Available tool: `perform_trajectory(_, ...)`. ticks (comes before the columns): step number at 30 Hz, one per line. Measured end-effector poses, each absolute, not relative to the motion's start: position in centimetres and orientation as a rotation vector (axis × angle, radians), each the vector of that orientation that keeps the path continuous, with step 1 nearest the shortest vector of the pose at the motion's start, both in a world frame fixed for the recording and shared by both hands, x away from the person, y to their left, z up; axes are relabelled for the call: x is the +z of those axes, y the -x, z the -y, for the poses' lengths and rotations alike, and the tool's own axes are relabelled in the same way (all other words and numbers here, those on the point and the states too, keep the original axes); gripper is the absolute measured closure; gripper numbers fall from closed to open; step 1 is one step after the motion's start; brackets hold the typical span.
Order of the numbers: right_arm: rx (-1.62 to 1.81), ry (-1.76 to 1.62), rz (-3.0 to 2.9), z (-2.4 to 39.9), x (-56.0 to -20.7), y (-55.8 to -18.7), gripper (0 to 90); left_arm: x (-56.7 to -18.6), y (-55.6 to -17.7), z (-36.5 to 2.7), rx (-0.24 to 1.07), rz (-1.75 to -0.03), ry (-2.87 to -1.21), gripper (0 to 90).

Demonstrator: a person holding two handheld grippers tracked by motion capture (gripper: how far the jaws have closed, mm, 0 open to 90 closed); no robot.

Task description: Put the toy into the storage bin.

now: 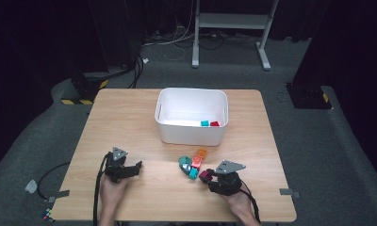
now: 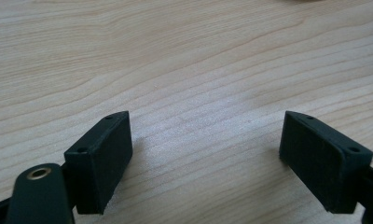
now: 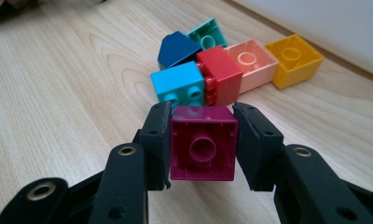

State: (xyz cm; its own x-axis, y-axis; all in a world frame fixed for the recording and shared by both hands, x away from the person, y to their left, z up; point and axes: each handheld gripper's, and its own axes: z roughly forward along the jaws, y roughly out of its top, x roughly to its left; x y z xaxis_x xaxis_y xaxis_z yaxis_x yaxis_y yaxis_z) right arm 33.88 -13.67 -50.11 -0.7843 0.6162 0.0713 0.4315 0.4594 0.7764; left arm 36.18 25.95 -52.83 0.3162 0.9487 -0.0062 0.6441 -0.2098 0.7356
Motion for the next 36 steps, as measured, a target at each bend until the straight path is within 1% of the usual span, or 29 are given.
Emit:
perform_trajectory(14,1.282,-0.937,-2.443,15.2,-47.9,-35.4,58.8,-52.8,-36.2,-26.0,0.609,-1.405,-1.944,17.2)
perform_trajectory(36,1.342,-0.97,-2.357,17.2,-42.3,-38.9,58.8,-52.8,-36.2,-26.0,0.608,-1.405,-1.944,17.2)
